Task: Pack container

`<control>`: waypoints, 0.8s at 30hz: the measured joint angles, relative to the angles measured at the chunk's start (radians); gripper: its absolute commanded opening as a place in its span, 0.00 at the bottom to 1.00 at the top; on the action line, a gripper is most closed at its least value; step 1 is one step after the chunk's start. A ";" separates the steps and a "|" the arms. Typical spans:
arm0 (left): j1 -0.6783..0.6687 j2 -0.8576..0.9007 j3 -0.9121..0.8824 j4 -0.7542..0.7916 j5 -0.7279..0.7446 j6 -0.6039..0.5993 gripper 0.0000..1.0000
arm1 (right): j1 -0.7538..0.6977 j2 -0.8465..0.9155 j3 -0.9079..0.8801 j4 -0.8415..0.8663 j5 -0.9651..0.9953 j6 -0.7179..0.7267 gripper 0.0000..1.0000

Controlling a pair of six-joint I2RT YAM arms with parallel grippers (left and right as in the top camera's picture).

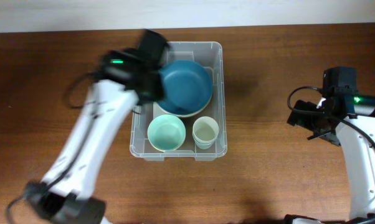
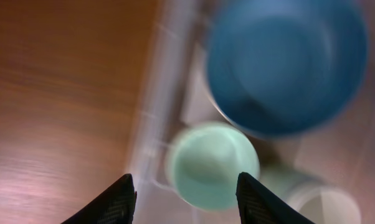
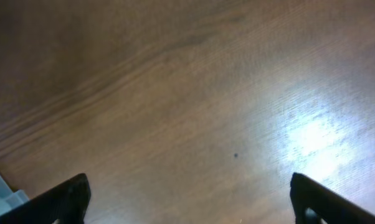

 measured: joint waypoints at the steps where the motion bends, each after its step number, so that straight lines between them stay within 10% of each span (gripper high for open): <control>1: 0.045 -0.034 0.007 -0.001 -0.013 0.000 0.56 | 0.000 0.000 0.000 0.019 -0.003 -0.002 0.73; 4: 0.196 -0.132 0.020 -0.015 -0.043 0.002 0.59 | 0.002 0.000 0.000 0.125 -0.047 -0.045 0.23; 6: 0.296 -0.169 0.024 -0.024 -0.050 0.003 0.59 | 0.014 0.000 0.000 0.218 -0.090 -0.073 0.11; 24: 0.523 -0.172 0.015 -0.028 0.020 0.048 0.59 | 0.370 0.382 0.002 0.908 -0.183 -0.158 0.24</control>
